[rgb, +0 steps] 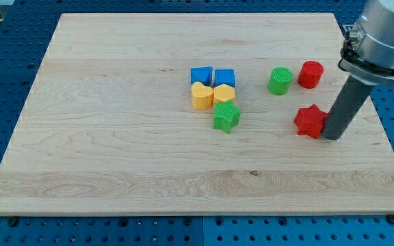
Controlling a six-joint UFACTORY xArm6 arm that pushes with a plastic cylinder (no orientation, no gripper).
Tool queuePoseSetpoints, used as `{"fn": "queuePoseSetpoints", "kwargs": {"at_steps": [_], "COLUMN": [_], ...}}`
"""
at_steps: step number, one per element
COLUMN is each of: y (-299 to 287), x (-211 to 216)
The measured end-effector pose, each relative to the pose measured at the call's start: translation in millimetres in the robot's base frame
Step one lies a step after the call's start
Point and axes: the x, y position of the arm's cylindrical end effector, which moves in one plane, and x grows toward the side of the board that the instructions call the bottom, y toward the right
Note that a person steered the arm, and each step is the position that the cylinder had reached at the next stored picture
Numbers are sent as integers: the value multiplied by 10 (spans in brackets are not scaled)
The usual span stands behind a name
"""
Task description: Keep red star in a diagonal line with green star and yellow heart
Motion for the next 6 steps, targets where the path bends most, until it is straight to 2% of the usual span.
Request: {"fn": "queuePoseSetpoints", "kwargs": {"at_steps": [1, 2, 3, 6], "y": [46, 336, -29, -285], "x": [-82, -619, -562, 329]}}
